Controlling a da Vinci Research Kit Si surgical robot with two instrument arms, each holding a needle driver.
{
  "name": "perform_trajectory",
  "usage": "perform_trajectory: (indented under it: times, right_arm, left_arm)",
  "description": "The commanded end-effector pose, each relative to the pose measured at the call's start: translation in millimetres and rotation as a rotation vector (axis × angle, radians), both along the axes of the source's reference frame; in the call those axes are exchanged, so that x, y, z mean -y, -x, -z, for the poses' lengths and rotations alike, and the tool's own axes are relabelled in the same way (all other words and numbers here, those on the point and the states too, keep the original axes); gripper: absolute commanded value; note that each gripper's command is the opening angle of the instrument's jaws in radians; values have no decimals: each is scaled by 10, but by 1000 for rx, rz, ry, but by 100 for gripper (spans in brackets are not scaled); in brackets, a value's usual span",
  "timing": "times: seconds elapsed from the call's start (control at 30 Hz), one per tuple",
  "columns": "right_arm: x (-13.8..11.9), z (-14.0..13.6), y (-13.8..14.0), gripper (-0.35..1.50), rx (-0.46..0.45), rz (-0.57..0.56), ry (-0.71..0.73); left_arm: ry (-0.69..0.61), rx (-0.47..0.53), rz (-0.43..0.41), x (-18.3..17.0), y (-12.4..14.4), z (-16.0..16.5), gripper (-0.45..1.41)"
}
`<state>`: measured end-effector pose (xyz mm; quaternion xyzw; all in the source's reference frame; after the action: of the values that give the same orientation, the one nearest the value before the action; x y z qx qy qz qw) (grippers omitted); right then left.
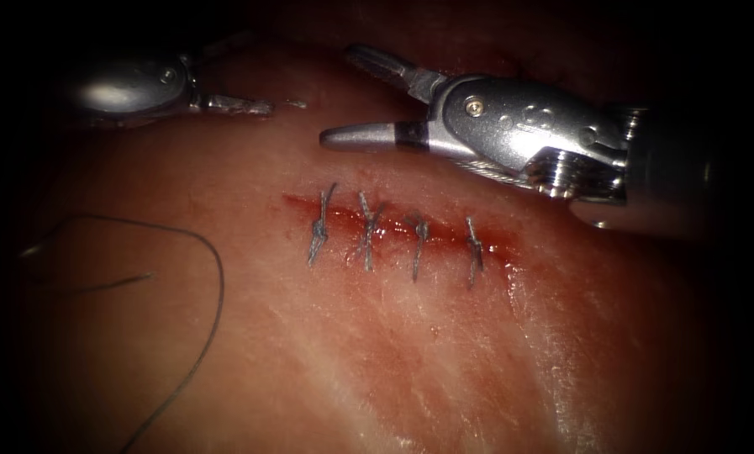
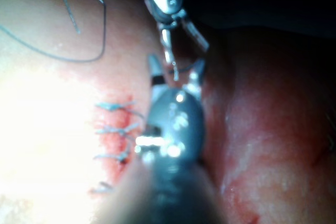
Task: Wound Closure
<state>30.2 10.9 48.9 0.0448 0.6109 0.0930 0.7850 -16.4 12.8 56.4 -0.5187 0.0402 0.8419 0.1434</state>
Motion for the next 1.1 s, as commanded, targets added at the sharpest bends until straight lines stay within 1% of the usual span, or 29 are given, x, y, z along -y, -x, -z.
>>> perform_trajectory:
  times: [0.03, 0.23, 0.37, 0.47, 0.5, 0.53, 0.57, 0.6, 0.63, 0.67, 0.7, 0.73, 0.77, 0.8, 0.87, 0.9, 0.93, 0.97, 1.0, 1.03, 1.07, 1.1]
  right_arm:
    - [4, -7, -9, 118, -9, 7, 2]
    - [4, -12, -14, 109, -29, 23, 7]
    - [1, -22, -16, 106, -27, 22, 12]
    - [1, -25, -13, 103, -22, 16, 16]
    - [1, -25, -11, 103, -16, 12, 17]
    - [2, -25, -9, 103, -12, 10, 17]
    - [3, -23, -3, 103, -5, 0, 20]
    - [4, -22, 0, 103, -1, -6, 22]
    - [4, -22, 0, 103, -1, -6, 22]
    - [6, -19, 8, 103, -3, -16, 26]
    - [7, -19, 9, 103, -3, -18, 27]
    - [8, -18, 13, 101, -1, -22, 28]
    - [9, -17, 15, 101, 2, -23, 29]
    - [9, -16, 17, 101, 2, -26, 30]
    - [9, -15, 21, 101, 0, -41, 34]
    - [9, -15, 23, 101, -2, -46, 35]
    - [10, -14, 27, 101, -2, -57, 44]
    - [10, -14, 27, 101, -2, -57, 44]
    - [10, -14, 29, 101, -4, -66, 47]
    - [10, -14, 30, 101, -1, -71, 48]
    - [10, -13, 30, 101, -3, -75, 43]
    - [10, -13, 31, 101, -5, -77, 43]
  left_arm:
    - [-7, 19, -8, 5, 7, -5, 41]
    - [-15, 63, -24, 9, 16, -1, 41]
    - [-18, 85, -28, 12, 19, 2, 39]
    - [-17, 89, -31, 13, 18, 2, 22]
    - [-14, 74, -22, 14, 17, 1, 15]
    - [-12, 46, -11, 14, 17, -2, 15]
    - [-12, -25, -6, 10, 16, -11, 19]
    - [-1, -56, -1, 7, 15, -16, 24]
    - [-1, -56, -1, 7, 15, -16, 24]
    - [30, -114, 2, 2, 12, -29, 31]
    - [38, -147, -6, 0, 11, -34, 31]
    - [62, -202, -20, -2, 11, -41, 31]
    - [77, -231, -25, -2, 11, -44, 31]
    - [103, -281, -38, -3, 10, -50, 31]
    - [161, -344, -63, -1, 10, -58, 31]
    - [218, -389, -87, 1, 10, -62, 31]
    - [308, -460, -132, 6, 9, -68, 32]
    - [308, -460, -132, 6, 9, -68, 32]
    - [423, -563, -199, 12, 9, -72, 36]
    - [466, -609, -226, 14, 10, -73, 37]
    - [559, -685, -304, 18, 12, -74, 39]
    - [602, -705, -330, 20, 13, -73, 41]
